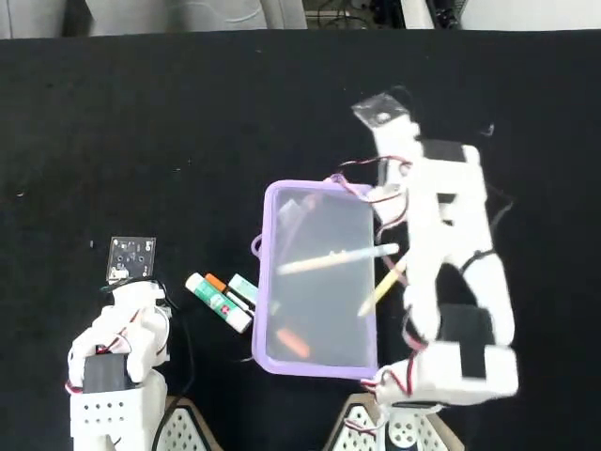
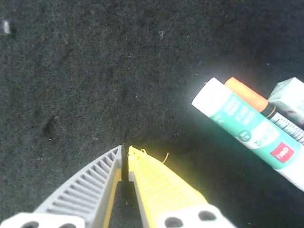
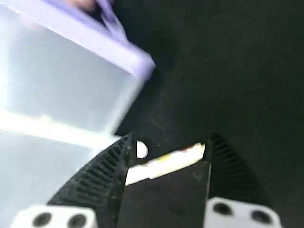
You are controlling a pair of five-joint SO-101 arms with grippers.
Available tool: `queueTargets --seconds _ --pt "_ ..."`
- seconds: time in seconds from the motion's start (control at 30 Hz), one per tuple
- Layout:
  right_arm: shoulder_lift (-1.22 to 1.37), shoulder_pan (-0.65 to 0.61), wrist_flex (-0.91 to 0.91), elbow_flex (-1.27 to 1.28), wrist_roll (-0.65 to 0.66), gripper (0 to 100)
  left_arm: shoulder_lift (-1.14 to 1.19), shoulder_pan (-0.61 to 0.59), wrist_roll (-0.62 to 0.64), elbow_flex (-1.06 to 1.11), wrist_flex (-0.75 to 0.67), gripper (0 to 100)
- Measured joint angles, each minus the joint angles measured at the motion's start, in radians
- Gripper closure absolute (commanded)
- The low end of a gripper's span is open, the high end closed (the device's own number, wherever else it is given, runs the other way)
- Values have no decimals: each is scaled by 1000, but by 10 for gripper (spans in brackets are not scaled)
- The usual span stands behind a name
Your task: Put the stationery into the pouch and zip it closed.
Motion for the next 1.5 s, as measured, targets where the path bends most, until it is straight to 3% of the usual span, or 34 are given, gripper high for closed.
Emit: queueTargets --seconds 0.3,0.43,0.57,0.67,0.9,1.3,1.5 --pt "-169 -388 -9 46 3 758 0 0 0 0 0 970" --pt "-175 -574 -132 141 5 758 0 0 0 0 0 970" --pt "-175 -658 -310 282 3 758 0 0 0 0 0 970" --pt "-175 -663 -387 359 23 758 0 0 0 0 0 970" --pt "-166 -654 -416 466 221 759 0 0 0 0 0 970" --pt "-167 -252 -416 473 494 759 0 0 0 0 0 970" --pt "-207 -210 -416 493 554 759 0 0 0 0 0 970"
